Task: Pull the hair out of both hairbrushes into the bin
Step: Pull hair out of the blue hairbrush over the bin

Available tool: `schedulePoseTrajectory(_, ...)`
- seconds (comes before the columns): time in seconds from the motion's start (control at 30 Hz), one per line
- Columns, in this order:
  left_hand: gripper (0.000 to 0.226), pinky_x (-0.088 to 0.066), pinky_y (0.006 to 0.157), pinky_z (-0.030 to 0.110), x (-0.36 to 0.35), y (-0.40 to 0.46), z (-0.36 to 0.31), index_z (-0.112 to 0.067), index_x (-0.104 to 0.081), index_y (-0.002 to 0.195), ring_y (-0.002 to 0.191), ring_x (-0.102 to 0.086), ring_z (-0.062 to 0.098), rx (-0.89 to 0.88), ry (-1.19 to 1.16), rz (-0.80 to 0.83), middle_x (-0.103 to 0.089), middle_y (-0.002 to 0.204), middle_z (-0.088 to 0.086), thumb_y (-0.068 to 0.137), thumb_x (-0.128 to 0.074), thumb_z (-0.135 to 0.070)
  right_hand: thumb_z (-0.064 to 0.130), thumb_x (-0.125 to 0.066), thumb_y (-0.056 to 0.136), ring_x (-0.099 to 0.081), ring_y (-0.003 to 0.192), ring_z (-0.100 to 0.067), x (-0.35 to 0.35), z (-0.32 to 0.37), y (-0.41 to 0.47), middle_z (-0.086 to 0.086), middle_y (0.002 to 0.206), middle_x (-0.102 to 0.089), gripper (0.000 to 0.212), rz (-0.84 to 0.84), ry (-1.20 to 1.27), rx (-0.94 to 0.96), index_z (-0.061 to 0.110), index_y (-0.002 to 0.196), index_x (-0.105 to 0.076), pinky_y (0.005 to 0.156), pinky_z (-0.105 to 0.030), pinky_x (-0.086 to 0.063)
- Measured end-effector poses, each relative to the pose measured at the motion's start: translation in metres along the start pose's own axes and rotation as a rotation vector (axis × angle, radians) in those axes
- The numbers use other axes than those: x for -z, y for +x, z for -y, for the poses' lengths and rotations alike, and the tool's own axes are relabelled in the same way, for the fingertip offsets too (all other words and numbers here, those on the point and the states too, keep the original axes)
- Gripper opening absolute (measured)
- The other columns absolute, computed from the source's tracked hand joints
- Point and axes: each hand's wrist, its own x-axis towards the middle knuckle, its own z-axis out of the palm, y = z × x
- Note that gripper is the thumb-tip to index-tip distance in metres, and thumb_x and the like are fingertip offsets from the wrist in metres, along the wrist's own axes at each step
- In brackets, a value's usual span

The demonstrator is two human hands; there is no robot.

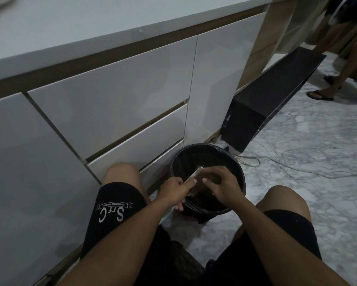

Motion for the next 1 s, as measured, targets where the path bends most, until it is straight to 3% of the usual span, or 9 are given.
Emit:
schedulePoseTrajectory(0.07, 0.045, -0.043, 0.039, 0.026, 0.001, 0.000, 0.000, -0.011, -0.053, 0.072, 0.038, -0.061, 0.023, 0.001, 0.012, -0.013, -0.064, 0.057, 0.011, 0.088, -0.057, -0.053, 0.015, -0.069, 0.087, -0.065, 0.082, -0.016, 0.003, 0.001, 0.000, 0.003, 0.095, -0.065, 0.013, -0.061, 0.045, -0.082, 0.026, 0.093, -0.068, 0.070, -0.028, -0.054)
schedulePoseTrajectory(0.13, 0.044, -0.043, 0.038, 0.025, 0.003, 0.000, 0.001, -0.011, -0.053, 0.073, 0.038, -0.060, 0.022, 0.004, 0.007, -0.018, -0.064, 0.057, 0.010, 0.090, -0.056, -0.052, 0.012, -0.066, 0.089, -0.066, 0.071, -0.017, 0.008, 0.002, 0.001, 0.001, 0.084, -0.067, 0.009, -0.111, 0.124, -0.188, 0.020, 0.090, -0.068, 0.062, -0.026, -0.055)
schedulePoseTrajectory(0.27, 0.044, -0.042, 0.038, 0.025, 0.003, 0.001, 0.001, -0.012, -0.052, 0.072, 0.037, -0.060, 0.022, 0.015, -0.001, -0.023, -0.063, 0.055, 0.010, 0.091, -0.056, -0.051, 0.005, -0.062, 0.090, -0.067, 0.072, -0.018, 0.013, 0.001, 0.004, 0.001, 0.085, -0.068, 0.014, -0.234, 0.181, -0.248, 0.017, 0.094, -0.068, 0.061, -0.030, -0.058)
schedulePoseTrajectory(0.4, 0.045, -0.043, 0.039, 0.026, 0.003, 0.001, 0.000, -0.011, -0.053, 0.072, 0.037, -0.060, 0.021, 0.012, -0.024, -0.029, -0.063, 0.055, 0.009, 0.090, -0.056, -0.052, 0.000, -0.052, 0.093, -0.064, 0.070, -0.014, 0.013, 0.008, 0.002, -0.004, 0.087, -0.067, 0.024, -0.090, 0.209, -0.259, 0.015, 0.100, -0.069, 0.055, -0.021, -0.056)
schedulePoseTrajectory(0.5, 0.043, -0.043, 0.040, 0.027, 0.003, -0.001, -0.003, -0.011, -0.055, 0.075, 0.037, -0.058, 0.020, 0.022, -0.065, -0.028, -0.062, 0.056, 0.008, 0.091, -0.056, -0.051, 0.009, -0.058, 0.092, -0.066, 0.079, -0.018, 0.010, 0.011, -0.001, -0.009, 0.092, -0.067, 0.016, 0.015, 0.254, -0.228, 0.013, 0.104, -0.068, 0.059, -0.023, -0.056)
schedulePoseTrajectory(0.63, 0.035, -0.040, 0.041, 0.028, 0.003, -0.003, -0.006, -0.007, -0.058, 0.081, 0.036, -0.057, 0.022, 0.039, -0.115, 0.004, -0.062, 0.058, 0.011, 0.091, -0.056, -0.041, 0.033, -0.081, 0.074, -0.064, 0.084, -0.008, 0.003, 0.009, -0.004, 0.006, 0.093, -0.067, 0.028, -0.003, 0.101, -0.169, 0.020, 0.094, -0.066, 0.068, -0.022, -0.053)
schedulePoseTrajectory(0.7, 0.032, -0.039, 0.040, 0.028, 0.002, -0.002, -0.006, -0.008, -0.056, 0.079, 0.035, -0.056, 0.023, 0.046, -0.123, 0.004, -0.061, 0.057, 0.012, 0.091, -0.057, -0.038, 0.023, -0.081, 0.074, -0.061, 0.079, -0.006, 0.004, 0.009, -0.003, 0.008, 0.084, -0.066, 0.019, -0.063, 0.016, -0.167, 0.021, 0.082, -0.064, 0.065, -0.015, -0.043)
schedulePoseTrajectory(0.77, 0.032, -0.040, 0.040, 0.028, 0.002, -0.002, -0.004, -0.010, -0.056, 0.077, 0.035, -0.057, 0.022, 0.048, -0.104, -0.002, -0.062, 0.058, 0.011, 0.091, -0.057, -0.038, 0.013, -0.076, 0.079, -0.060, 0.077, -0.007, 0.008, 0.008, -0.002, 0.008, 0.080, -0.065, 0.014, -0.124, 0.021, -0.215, 0.020, 0.078, -0.064, 0.066, -0.016, -0.044)
schedulePoseTrajectory(1.0, 0.032, -0.041, 0.040, 0.027, 0.001, 0.000, -0.004, -0.009, -0.056, 0.078, 0.036, -0.057, 0.021, 0.052, -0.079, 0.003, -0.063, 0.060, 0.011, 0.091, -0.057, -0.038, 0.007, -0.058, 0.090, -0.062, 0.091, -0.013, 0.012, 0.004, -0.001, 0.004, 0.094, -0.067, 0.017, -0.310, 0.137, -0.269, 0.020, 0.099, -0.065, 0.080, -0.029, -0.047)
